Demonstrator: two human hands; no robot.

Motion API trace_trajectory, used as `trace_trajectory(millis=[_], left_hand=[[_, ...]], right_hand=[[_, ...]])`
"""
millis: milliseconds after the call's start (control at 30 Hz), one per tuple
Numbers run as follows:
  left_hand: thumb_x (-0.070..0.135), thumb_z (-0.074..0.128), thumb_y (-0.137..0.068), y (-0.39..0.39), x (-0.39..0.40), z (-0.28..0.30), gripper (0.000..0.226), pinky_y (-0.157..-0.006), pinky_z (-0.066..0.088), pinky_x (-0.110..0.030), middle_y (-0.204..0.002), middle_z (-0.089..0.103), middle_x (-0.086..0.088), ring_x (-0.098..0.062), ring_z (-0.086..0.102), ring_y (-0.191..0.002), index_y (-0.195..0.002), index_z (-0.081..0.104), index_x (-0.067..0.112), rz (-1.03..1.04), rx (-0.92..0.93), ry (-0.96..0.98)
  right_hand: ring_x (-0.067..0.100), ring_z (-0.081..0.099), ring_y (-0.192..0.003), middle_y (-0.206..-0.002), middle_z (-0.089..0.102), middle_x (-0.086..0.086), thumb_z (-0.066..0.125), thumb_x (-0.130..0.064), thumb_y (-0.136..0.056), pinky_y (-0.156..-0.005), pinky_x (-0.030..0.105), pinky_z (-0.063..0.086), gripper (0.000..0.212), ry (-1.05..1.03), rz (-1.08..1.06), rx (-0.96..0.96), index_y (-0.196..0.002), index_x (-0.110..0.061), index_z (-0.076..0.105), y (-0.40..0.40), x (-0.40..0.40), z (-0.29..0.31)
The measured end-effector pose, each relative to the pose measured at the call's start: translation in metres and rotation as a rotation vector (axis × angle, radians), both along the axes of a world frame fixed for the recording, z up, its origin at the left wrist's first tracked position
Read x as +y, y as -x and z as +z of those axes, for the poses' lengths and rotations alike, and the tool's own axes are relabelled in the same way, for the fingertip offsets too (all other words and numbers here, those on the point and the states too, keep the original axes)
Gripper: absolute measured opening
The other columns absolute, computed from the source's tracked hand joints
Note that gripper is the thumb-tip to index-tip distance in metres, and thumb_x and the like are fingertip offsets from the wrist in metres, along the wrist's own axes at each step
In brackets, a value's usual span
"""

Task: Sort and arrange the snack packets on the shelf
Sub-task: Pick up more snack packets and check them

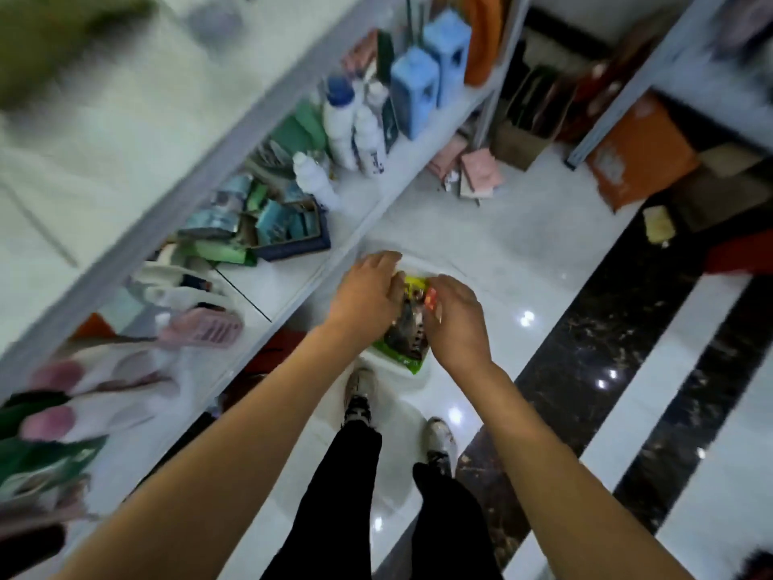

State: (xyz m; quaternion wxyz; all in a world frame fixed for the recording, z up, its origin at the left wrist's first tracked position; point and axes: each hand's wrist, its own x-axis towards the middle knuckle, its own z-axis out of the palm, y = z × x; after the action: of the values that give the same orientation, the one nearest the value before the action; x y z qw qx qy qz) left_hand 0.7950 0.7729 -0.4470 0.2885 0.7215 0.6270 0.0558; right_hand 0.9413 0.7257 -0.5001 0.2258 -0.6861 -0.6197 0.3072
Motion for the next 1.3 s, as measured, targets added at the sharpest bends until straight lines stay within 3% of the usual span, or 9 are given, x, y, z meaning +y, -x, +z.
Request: trace_trajectory(millis=[100,367,500,600,867,1100,1300], left_hand=[[0.022,0.043,-0.101,0.000,-0.014,0.089,0.039,-0.105,0.039,-0.039,-0.139,0.052,-0.010,-0.029,0.046,-0.128,-0.137,0.049,0.009,0.088,-0.050,-0.193],[0.029,0.036,-0.098,0.057,-0.049,0.303,0.042,-0.105,0.042,-0.038,-0.130,0.061,-0.008,-0.027,0.055,-0.120,-0.129,0.057,0.009,0.254,0.032,-0.760],[0.030,0.036,-0.097,0.113,-0.082,0.386,0.042,-0.100,0.044,-0.037,-0.127,0.061,-0.007,-0.025,0.054,-0.118,-0.127,0.058,0.009,0.340,0.103,-0.975],[0.032,0.036,-0.096,0.155,-0.114,0.432,0.042,-0.091,0.046,-0.036,-0.125,0.061,-0.005,-0.025,0.054,-0.115,-0.125,0.058,0.011,0.400,0.193,-1.054],[0.030,0.041,-0.097,0.281,-0.202,0.473,0.035,-0.091,0.043,-0.035,-0.118,0.063,-0.006,-0.025,0.055,-0.110,-0.119,0.060,0.012,0.564,0.325,-1.144],[0.025,0.054,-0.094,0.369,-0.234,0.461,0.040,-0.100,0.041,-0.036,-0.136,0.053,-0.002,-0.024,0.047,-0.123,-0.134,0.052,0.019,0.778,0.275,-0.873],[0.024,0.062,-0.086,0.403,-0.226,0.443,0.057,-0.105,0.041,-0.037,-0.143,0.049,-0.006,-0.027,0.047,-0.128,-0.141,0.047,0.020,0.749,0.280,-0.678]], right_hand=[[0.035,0.047,-0.131,-0.138,0.056,0.016,0.065,-0.009,-0.089,-0.112,0.043,0.037,0.043,-0.155,0.097,-0.034,-0.131,-0.009,0.060,-0.003,0.009,0.080],[0.035,0.053,-0.126,-0.134,0.059,0.016,0.063,-0.011,-0.086,-0.109,0.051,0.040,0.042,-0.738,0.357,0.046,-0.128,-0.007,0.062,0.068,0.045,0.310],[0.026,0.043,-0.130,-0.137,0.058,0.013,0.059,-0.014,-0.088,-0.111,0.049,0.036,0.042,-0.935,0.447,0.056,-0.130,-0.009,0.060,0.127,0.040,0.397],[0.031,0.046,-0.132,-0.138,0.056,0.013,0.062,-0.009,-0.089,-0.112,0.046,0.034,0.042,-1.011,0.519,0.053,-0.131,-0.009,0.059,0.172,0.025,0.445],[0.035,0.050,-0.129,-0.134,0.058,0.015,0.066,-0.005,-0.081,-0.111,0.045,0.035,0.046,-1.038,0.731,0.063,-0.127,-0.007,0.062,0.306,-0.028,0.510],[0.028,0.042,-0.134,-0.141,0.054,0.007,0.063,-0.013,-0.087,-0.112,0.035,0.029,0.048,-0.938,0.868,-0.033,-0.135,-0.014,0.056,0.387,-0.060,0.519],[0.027,0.047,-0.129,-0.135,0.059,0.005,0.054,-0.016,-0.089,-0.109,0.037,0.034,0.043,-0.844,0.948,-0.215,-0.132,-0.019,0.058,0.433,-0.062,0.506]])
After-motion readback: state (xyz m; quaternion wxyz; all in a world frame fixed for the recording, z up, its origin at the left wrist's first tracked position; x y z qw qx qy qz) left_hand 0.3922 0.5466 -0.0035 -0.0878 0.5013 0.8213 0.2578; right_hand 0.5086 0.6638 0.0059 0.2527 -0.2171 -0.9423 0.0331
